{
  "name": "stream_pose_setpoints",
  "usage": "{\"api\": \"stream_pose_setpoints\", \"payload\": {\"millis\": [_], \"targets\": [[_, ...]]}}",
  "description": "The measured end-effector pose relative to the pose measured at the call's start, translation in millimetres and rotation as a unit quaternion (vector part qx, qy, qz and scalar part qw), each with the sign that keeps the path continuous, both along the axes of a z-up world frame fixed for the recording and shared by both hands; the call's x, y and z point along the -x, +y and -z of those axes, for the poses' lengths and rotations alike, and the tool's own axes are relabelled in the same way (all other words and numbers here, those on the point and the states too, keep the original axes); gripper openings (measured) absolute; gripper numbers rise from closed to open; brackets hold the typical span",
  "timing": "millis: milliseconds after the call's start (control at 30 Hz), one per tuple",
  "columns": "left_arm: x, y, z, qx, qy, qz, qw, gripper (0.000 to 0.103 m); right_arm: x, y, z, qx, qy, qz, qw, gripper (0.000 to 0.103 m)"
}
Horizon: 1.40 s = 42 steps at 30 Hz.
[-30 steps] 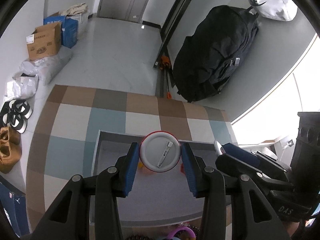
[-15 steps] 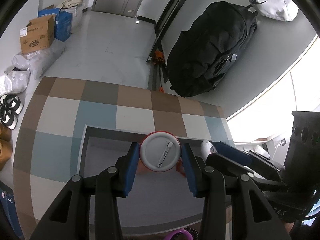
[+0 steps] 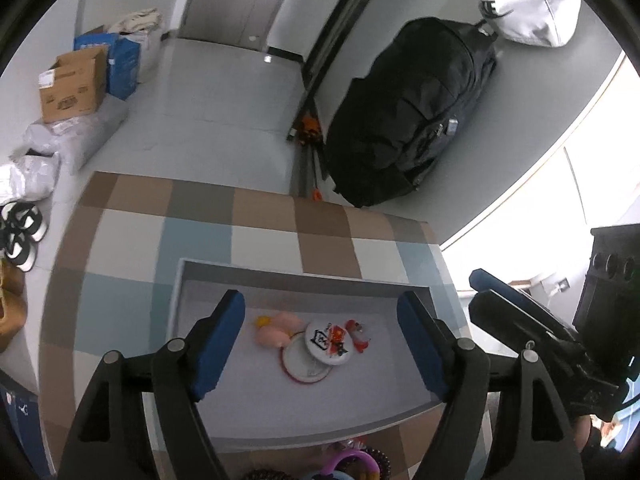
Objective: Organize jewelry
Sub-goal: 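Carry both discs into the grey box and open both grippers to release them, then move the left gripper back over the black beaded bracelet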
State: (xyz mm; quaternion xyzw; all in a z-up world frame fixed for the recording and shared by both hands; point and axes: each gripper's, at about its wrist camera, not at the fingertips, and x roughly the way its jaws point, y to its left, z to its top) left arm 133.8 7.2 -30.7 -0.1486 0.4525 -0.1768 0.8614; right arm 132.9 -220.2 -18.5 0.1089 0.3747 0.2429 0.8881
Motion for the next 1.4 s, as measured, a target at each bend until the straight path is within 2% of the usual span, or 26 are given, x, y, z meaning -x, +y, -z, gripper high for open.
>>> {"api": "stream_pose_setpoints", "payload": {"millis": [233,367,600,700,800,933,1133,1233,1333,1400], "targets": [[17,2,-8,-0.053,-0.026,-0.03,0.9978,0.075,8,-6,-1,-0.006,-0.006,0.015,1.0,0.103],[31,6,-14,-0.07,-0.043,-0.042,0.9957,0.075,15,-5,-2,-0.008,-0.014,0.013,1.0,0.103],[45,15,-17,-0.086,-0.044,-0.066,0.9931,0.076,27,1,0,0.005,-0.02,0.003,1.0,0.103],[54,25,-14,-0.081,-0.035,-0.077,0.9932,0.077,36,4,-1,-0.005,-0.023,-0.006,1.0,0.103],[63,36,-9,-0.072,-0.023,-0.097,0.9924,0.085,42,8,-2,-0.006,-0.024,-0.015,1.0,0.103],[73,48,1,-0.054,-0.005,-0.112,0.9922,0.085,50,14,0,-0.002,-0.02,-0.024,1.0,0.103],[83,49,21,-0.038,0.038,-0.096,0.9939,0.085,63,22,6,0.002,-0.01,-0.035,0.999,0.103],[86,39,27,-0.053,0.048,-0.068,0.9951,0.085,68,23,9,0.001,-0.004,-0.033,0.999,0.103],[87,30,33,-0.086,0.057,-0.05,0.9934,0.085,70,21,10,-0.001,0.0,-0.029,1.0,0.103],[88,29,36,-0.086,0.064,-0.043,0.9933,0.085,71,20,11,-0.001,0.001,-0.026,1.0,0.103]]}}
